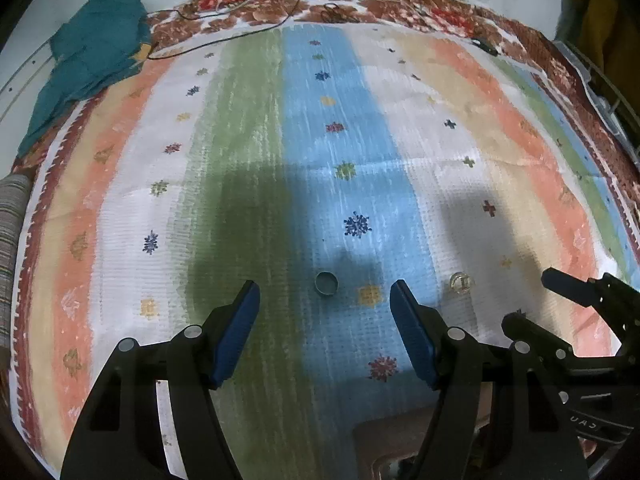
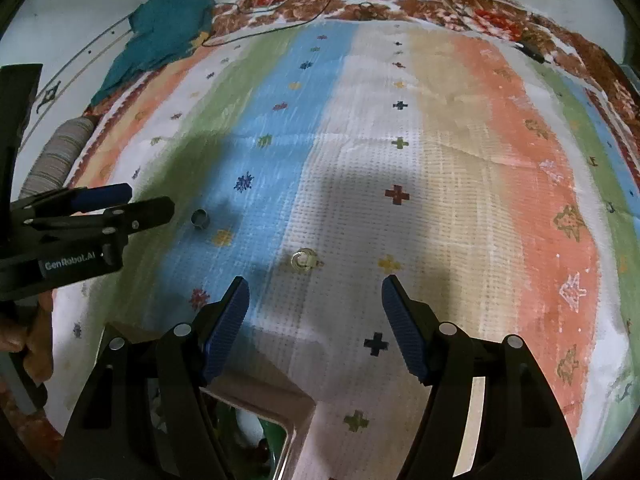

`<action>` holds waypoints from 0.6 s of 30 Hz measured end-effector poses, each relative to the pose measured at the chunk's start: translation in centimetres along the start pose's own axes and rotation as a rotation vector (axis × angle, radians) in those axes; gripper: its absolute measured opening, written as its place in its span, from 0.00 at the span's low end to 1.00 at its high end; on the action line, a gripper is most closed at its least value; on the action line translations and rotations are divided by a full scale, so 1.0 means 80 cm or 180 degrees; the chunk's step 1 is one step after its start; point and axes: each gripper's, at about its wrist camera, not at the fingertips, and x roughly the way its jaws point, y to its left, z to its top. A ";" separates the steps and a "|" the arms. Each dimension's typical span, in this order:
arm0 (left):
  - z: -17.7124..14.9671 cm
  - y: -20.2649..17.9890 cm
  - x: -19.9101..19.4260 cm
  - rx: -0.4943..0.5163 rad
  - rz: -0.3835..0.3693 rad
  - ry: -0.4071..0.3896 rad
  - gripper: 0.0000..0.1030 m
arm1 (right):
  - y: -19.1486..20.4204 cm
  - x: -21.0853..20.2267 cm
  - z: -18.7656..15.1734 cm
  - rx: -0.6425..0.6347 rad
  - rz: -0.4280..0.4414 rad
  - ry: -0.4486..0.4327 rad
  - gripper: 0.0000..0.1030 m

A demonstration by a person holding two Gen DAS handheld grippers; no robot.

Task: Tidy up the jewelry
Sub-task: 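Move the right tool to the small gold ring while the left tool approaches the silver ring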

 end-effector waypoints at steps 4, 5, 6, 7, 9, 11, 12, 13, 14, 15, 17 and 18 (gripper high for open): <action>0.002 0.003 0.012 0.0001 -0.0008 0.0071 0.65 | -0.002 0.011 0.005 0.0006 -0.0047 0.0058 0.67; 0.003 0.003 0.015 0.0001 -0.0010 0.0085 0.65 | -0.002 0.013 0.006 0.0010 -0.0035 0.0070 0.67; 0.004 0.004 0.019 0.0003 -0.0015 0.0105 0.65 | -0.003 0.015 0.007 0.0014 -0.0019 0.0085 0.67; 0.004 0.004 0.022 0.0006 -0.0017 0.0125 0.65 | -0.003 0.018 0.009 0.0015 -0.0007 0.0105 0.67; 0.006 0.006 0.030 0.0009 -0.0001 0.0161 0.65 | -0.003 0.022 0.012 0.0010 -0.0007 0.0121 0.67; 0.008 0.008 0.035 0.0013 -0.0005 0.0188 0.65 | -0.004 0.027 0.014 0.0008 0.0006 0.0148 0.67; 0.009 0.008 0.038 0.0017 -0.0003 0.0197 0.65 | -0.004 0.029 0.015 0.0003 0.0012 0.0167 0.67; 0.010 0.008 0.040 0.0020 0.0000 0.0206 0.65 | -0.005 0.031 0.016 -0.0003 0.0012 0.0179 0.67; 0.011 0.009 0.043 0.0020 0.0001 0.0223 0.65 | -0.006 0.034 0.017 -0.0013 0.0011 0.0193 0.67; 0.011 0.009 0.046 0.0019 0.0000 0.0236 0.65 | -0.006 0.036 0.018 -0.0018 0.0013 0.0205 0.67; 0.011 0.009 0.051 0.0029 0.0000 0.0264 0.65 | -0.006 0.040 0.020 -0.0012 0.0024 0.0205 0.67; 0.011 0.008 0.053 0.0042 0.0004 0.0276 0.65 | -0.006 0.041 0.020 -0.0011 0.0032 0.0193 0.67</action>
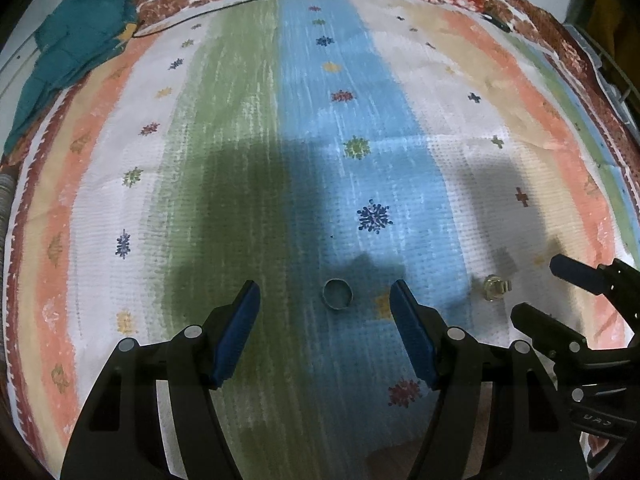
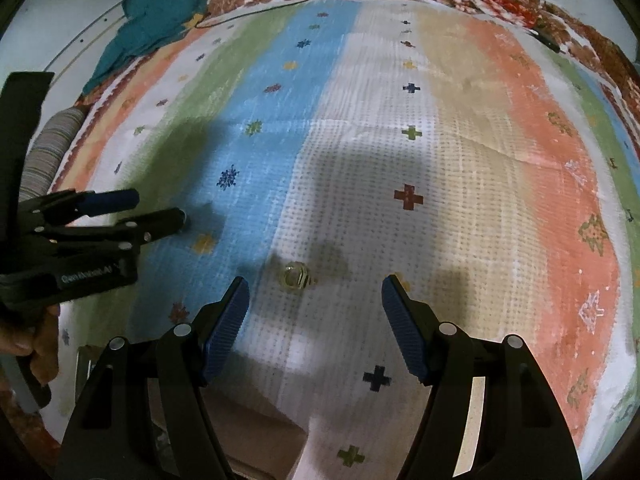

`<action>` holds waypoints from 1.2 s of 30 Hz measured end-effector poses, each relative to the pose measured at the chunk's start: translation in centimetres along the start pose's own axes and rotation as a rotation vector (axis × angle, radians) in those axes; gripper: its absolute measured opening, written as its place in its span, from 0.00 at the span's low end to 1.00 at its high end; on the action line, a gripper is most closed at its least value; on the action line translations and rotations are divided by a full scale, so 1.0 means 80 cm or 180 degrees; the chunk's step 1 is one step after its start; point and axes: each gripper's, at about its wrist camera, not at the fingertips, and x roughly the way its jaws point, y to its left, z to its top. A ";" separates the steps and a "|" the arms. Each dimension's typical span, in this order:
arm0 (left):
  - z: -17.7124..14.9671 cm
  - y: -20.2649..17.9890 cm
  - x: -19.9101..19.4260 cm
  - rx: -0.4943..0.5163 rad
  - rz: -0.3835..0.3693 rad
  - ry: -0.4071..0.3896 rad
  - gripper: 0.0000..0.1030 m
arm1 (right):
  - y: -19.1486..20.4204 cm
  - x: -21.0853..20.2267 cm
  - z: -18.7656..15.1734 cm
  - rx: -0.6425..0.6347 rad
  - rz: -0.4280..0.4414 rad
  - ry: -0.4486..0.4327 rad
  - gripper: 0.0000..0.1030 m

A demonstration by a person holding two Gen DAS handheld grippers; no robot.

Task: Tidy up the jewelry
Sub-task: 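Move the right tool to the small gold ring while the left tool approaches the silver ring, then close the right tool on the gold ring while the left tool grips the silver ring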

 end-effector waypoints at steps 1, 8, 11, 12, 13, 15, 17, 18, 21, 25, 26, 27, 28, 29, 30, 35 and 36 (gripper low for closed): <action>0.001 -0.001 0.003 0.0011 0.0003 0.0011 0.65 | 0.001 0.002 0.001 -0.0010 0.0009 0.0009 0.67; 0.008 -0.005 0.014 0.0045 -0.0016 0.0060 0.60 | 0.006 0.021 0.007 -0.0109 0.0009 0.0114 0.60; 0.008 -0.003 0.022 0.0041 0.0023 0.0125 0.51 | 0.006 0.031 0.008 -0.0123 0.0008 0.0192 0.53; 0.009 -0.003 0.025 0.0037 0.0022 0.0143 0.47 | 0.006 0.033 0.008 -0.0126 0.0008 0.0192 0.53; 0.009 -0.002 0.027 0.0039 0.0022 0.0166 0.45 | 0.007 0.034 0.008 -0.0130 0.0004 0.0191 0.53; 0.009 -0.002 0.030 0.0066 0.0066 0.0160 0.40 | 0.008 0.036 0.010 -0.0140 0.0011 0.0189 0.51; 0.009 -0.002 0.033 0.0071 0.0103 0.0150 0.36 | 0.010 0.036 0.010 -0.0151 0.0009 0.0199 0.42; 0.009 -0.002 0.033 0.0067 0.0105 0.0144 0.33 | 0.011 0.036 0.010 -0.0158 -0.0005 0.0206 0.40; 0.009 -0.003 0.035 0.0104 0.0160 0.0144 0.25 | 0.011 0.037 0.009 -0.0177 -0.0055 0.0224 0.31; 0.009 -0.003 0.035 0.0107 0.0137 0.0138 0.18 | 0.007 0.036 0.009 -0.0163 -0.0103 0.0217 0.20; 0.009 -0.003 0.035 0.0109 0.0129 0.0135 0.18 | 0.007 0.037 0.009 -0.0158 -0.0102 0.0211 0.17; 0.009 -0.001 0.035 0.0106 0.0120 0.0134 0.18 | 0.006 0.037 0.008 -0.0154 -0.0100 0.0205 0.17; 0.008 0.000 0.035 0.0098 0.0107 0.0135 0.18 | 0.006 0.036 0.008 -0.0149 -0.0100 0.0198 0.15; 0.008 0.001 0.034 0.0090 0.0098 0.0134 0.18 | 0.005 0.035 0.007 -0.0138 -0.0091 0.0191 0.15; 0.008 0.002 0.032 0.0077 0.0091 0.0129 0.18 | 0.005 0.034 0.006 -0.0131 -0.0087 0.0182 0.15; 0.005 -0.001 0.014 0.0080 0.0079 0.0045 0.18 | 0.003 0.019 0.003 -0.0108 -0.0114 0.0082 0.15; 0.004 -0.003 0.011 0.0085 0.0077 0.0031 0.18 | 0.003 0.016 0.003 -0.0093 -0.0111 0.0061 0.15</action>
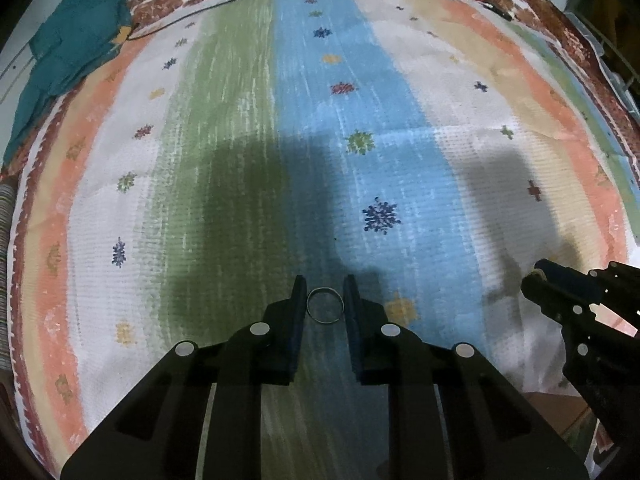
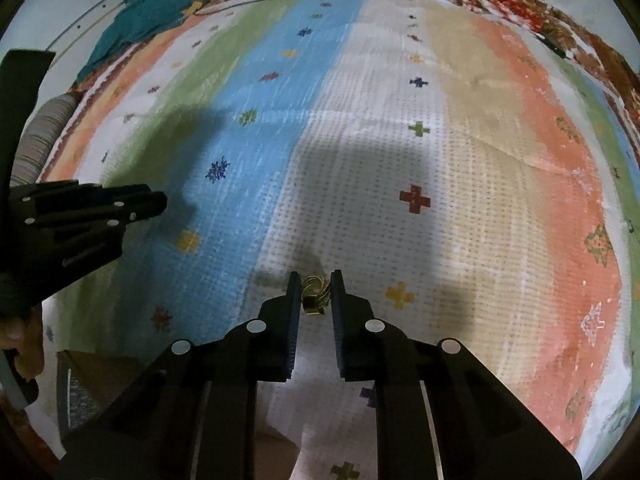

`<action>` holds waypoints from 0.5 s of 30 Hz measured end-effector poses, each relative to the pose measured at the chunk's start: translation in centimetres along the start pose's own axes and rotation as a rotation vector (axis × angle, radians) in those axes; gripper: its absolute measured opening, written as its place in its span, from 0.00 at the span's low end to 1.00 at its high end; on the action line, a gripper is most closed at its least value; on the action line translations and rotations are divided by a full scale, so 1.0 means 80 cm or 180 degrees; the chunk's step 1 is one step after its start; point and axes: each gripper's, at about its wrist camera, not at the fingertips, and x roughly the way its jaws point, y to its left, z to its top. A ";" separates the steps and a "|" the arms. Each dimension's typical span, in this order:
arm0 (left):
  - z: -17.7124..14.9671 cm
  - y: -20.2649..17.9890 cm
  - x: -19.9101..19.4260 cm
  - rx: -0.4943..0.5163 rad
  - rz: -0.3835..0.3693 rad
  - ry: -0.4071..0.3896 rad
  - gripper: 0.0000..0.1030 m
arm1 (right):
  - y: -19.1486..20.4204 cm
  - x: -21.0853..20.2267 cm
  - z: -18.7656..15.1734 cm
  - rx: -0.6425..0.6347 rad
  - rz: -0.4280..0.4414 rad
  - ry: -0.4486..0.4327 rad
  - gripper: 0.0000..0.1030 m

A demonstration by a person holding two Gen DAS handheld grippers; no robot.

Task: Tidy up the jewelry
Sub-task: 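Close the right tool on the gold ring while the left tool grips the silver ring, then lift both rings off the cloth and carry them over the tin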

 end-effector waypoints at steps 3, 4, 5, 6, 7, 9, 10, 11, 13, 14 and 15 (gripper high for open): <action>-0.004 -0.006 -0.015 0.0033 -0.0016 -0.0070 0.18 | -0.002 -0.012 -0.001 0.0047 0.0003 -0.0069 0.15; -0.006 -0.008 -0.021 0.0048 -0.0024 -0.0098 0.18 | -0.004 -0.018 -0.003 0.0077 0.0006 -0.0103 0.15; -0.007 -0.010 -0.027 0.0059 -0.0032 -0.0126 0.18 | -0.006 -0.024 -0.006 0.0092 0.0006 -0.0123 0.15; -0.006 -0.010 -0.030 0.0064 -0.0037 -0.0141 0.18 | -0.008 -0.029 -0.007 0.0111 -0.0001 -0.0152 0.15; -0.008 -0.012 -0.037 0.0073 -0.0049 -0.0173 0.18 | -0.009 -0.034 -0.009 0.0127 -0.0010 -0.0180 0.15; -0.010 -0.017 -0.047 0.0088 -0.0071 -0.0219 0.18 | -0.010 -0.043 -0.011 0.0150 -0.0042 -0.0236 0.15; -0.012 -0.020 -0.052 0.0103 -0.0081 -0.0241 0.18 | -0.010 -0.048 -0.013 0.0164 -0.0066 -0.0273 0.15; -0.013 -0.023 -0.057 0.0134 -0.0079 -0.0264 0.18 | -0.010 -0.052 -0.014 0.0174 -0.0081 -0.0300 0.15; -0.017 -0.030 -0.066 0.0200 -0.0071 -0.0306 0.18 | -0.012 -0.062 -0.016 0.0197 -0.0099 -0.0363 0.15; -0.018 -0.032 -0.069 0.0210 -0.0085 -0.0322 0.18 | -0.013 -0.067 -0.017 0.0213 -0.0087 -0.0386 0.15; -0.019 -0.033 -0.074 0.0209 -0.0109 -0.0342 0.18 | -0.012 -0.071 -0.018 0.0225 -0.0080 -0.0405 0.15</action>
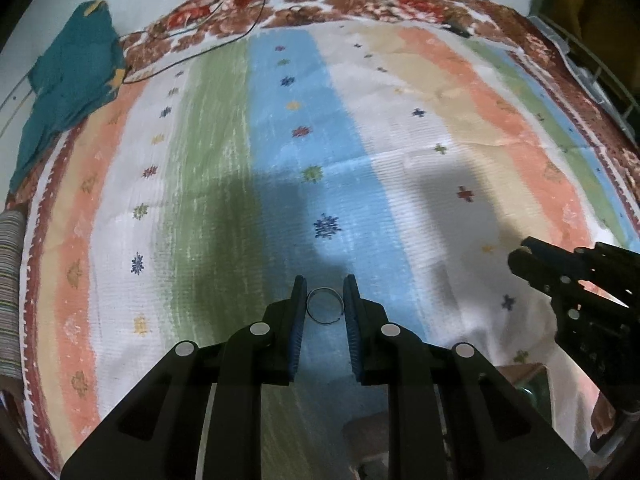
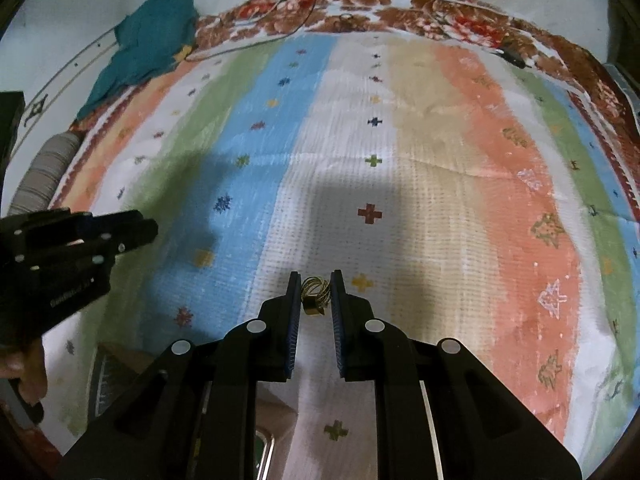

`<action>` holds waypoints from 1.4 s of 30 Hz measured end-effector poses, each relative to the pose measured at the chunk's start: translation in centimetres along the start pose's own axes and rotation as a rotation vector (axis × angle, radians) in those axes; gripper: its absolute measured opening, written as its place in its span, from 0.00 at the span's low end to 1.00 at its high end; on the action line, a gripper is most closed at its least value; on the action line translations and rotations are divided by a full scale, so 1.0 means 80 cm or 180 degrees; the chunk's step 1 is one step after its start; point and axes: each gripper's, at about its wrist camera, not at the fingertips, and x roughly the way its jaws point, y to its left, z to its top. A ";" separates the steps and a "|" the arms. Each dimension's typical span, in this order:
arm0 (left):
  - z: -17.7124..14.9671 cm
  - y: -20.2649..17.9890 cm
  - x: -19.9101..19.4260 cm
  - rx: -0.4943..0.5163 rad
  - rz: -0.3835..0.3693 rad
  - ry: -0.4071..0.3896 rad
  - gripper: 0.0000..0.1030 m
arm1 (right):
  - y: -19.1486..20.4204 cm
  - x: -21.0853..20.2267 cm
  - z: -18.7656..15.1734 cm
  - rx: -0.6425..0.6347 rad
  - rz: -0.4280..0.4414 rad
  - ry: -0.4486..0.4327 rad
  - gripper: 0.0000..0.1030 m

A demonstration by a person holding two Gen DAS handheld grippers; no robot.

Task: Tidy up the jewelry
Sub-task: 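Lift both rings off the cloth and carry them over the tin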

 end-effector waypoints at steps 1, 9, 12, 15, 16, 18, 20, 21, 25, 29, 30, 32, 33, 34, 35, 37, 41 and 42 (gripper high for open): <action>-0.001 -0.002 -0.005 -0.0002 -0.0013 -0.0020 0.18 | 0.000 -0.005 0.000 0.0008 -0.0011 -0.0029 0.15; -0.007 -0.012 -0.039 0.0050 -0.0074 -0.0187 0.18 | 0.000 -0.029 -0.011 0.0065 -0.0065 -0.0161 0.15; -0.011 -0.015 -0.051 0.0069 -0.0071 -0.0237 0.18 | 0.003 -0.040 -0.015 0.0052 -0.0071 -0.0213 0.15; -0.017 -0.018 -0.063 0.0080 -0.0102 -0.0282 0.18 | 0.007 -0.050 -0.019 0.0035 -0.0061 -0.0268 0.15; -0.018 -0.020 -0.067 0.0086 -0.0115 -0.0299 0.18 | 0.009 -0.053 -0.020 0.0027 -0.0060 -0.0285 0.15; -0.021 -0.021 -0.076 0.0090 -0.0142 -0.0337 0.18 | 0.014 -0.060 -0.021 -0.0039 -0.0098 -0.0327 0.15; -0.023 -0.023 -0.086 0.0099 -0.0170 -0.0386 0.18 | 0.016 -0.066 -0.023 -0.0054 -0.0115 -0.0373 0.15; -0.024 -0.024 -0.089 0.0102 -0.0177 -0.0405 0.18 | 0.017 -0.069 -0.024 -0.0055 -0.0104 -0.0384 0.15; -0.029 -0.027 -0.104 0.0113 -0.0224 -0.0479 0.18 | 0.024 -0.077 -0.028 -0.0119 -0.0128 -0.0428 0.15; -0.037 -0.029 -0.115 0.0146 -0.0257 -0.0527 0.18 | 0.027 -0.082 -0.033 -0.0117 -0.0110 -0.0427 0.15; -0.039 -0.030 -0.117 0.0167 -0.0253 -0.0534 0.18 | 0.028 -0.083 -0.034 -0.0131 -0.0104 -0.0427 0.15; -0.042 -0.029 -0.120 0.0171 -0.0263 -0.0538 0.18 | 0.029 -0.086 -0.036 -0.0145 -0.0101 -0.0434 0.15; -0.044 -0.028 -0.121 0.0167 -0.0269 -0.0540 0.18 | 0.030 -0.087 -0.037 -0.0147 -0.0092 -0.0437 0.15; -0.045 -0.028 -0.123 0.0164 -0.0275 -0.0540 0.18 | 0.031 -0.089 -0.038 -0.0149 -0.0083 -0.0442 0.15; -0.046 -0.028 -0.125 0.0158 -0.0282 -0.0550 0.18 | 0.032 -0.091 -0.040 -0.0155 -0.0074 -0.0447 0.15; -0.050 -0.028 -0.131 0.0152 -0.0304 -0.0574 0.18 | 0.035 -0.095 -0.043 -0.0172 -0.0056 -0.0456 0.15; -0.059 -0.030 -0.144 0.0174 -0.0343 -0.0632 0.18 | 0.042 -0.104 -0.052 -0.0204 0.0019 -0.0480 0.15; -0.061 -0.030 -0.147 0.0177 -0.0355 -0.0644 0.18 | 0.044 -0.107 -0.054 -0.0211 0.0039 -0.0487 0.15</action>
